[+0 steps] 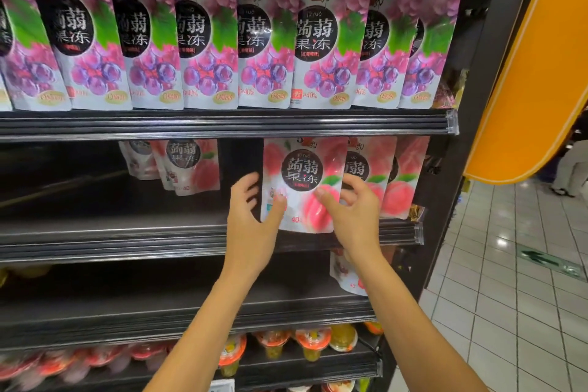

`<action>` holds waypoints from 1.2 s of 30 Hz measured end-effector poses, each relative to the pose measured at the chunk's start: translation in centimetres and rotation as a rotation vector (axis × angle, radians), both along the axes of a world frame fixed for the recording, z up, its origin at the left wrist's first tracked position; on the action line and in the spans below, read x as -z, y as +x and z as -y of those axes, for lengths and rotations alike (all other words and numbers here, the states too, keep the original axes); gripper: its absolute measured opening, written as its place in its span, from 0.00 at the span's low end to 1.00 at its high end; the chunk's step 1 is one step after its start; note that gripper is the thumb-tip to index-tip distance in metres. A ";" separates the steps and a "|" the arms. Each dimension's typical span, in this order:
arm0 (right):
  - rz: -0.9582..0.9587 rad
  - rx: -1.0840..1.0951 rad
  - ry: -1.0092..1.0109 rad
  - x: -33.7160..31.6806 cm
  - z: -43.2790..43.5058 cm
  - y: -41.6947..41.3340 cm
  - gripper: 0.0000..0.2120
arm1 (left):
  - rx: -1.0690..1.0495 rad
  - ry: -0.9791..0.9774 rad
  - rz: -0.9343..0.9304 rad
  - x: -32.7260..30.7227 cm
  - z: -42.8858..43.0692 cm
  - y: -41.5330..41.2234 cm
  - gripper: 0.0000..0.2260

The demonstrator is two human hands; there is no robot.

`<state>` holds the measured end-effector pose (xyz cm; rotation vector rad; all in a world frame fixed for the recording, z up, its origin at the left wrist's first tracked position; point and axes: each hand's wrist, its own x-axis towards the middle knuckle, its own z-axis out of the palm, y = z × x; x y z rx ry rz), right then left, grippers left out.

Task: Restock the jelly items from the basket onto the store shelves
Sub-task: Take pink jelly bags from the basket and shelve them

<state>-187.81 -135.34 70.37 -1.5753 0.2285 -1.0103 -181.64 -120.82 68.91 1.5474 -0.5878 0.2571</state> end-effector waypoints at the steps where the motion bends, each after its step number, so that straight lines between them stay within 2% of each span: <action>1: 0.012 0.023 0.005 0.0 -0.1 0.4 0.13 | -0.006 0.046 0.042 0.3 0.1 -0.2 0.20; 4: -0.008 0.059 -0.001 0.3 -0.4 1.2 0.12 | -0.029 0.183 0.160 0.7 0.8 -0.7 0.17; 8: 0.023 0.033 -0.056 1.2 -0.4 1.2 0.13 | -0.008 0.290 0.180 1.4 1.2 -0.9 0.17; 11: -0.038 0.045 -0.101 1.7 0.2 0.8 0.14 | -0.029 0.329 0.187 1.8 1.4 -0.9 0.17; 14: -0.105 0.130 -0.167 2.6 0.5 0.2 0.19 | -0.041 0.335 0.188 1.9 1.5 -0.7 0.16; 22: -0.168 0.287 -0.383 3.4 0.6 -0.8 0.16 | -0.054 0.343 0.173 1.8 2.1 -1.1 0.18; 31: -0.150 0.310 -0.400 4.0 0.5 -1.0 0.17 | -0.043 0.357 0.195 2.4 1.7 -1.5 0.18; 36: -0.079 0.341 -0.426 4.7 -0.4 -1.6 0.14 | -0.027 0.246 0.214 2.4 0.2 -1.9 0.15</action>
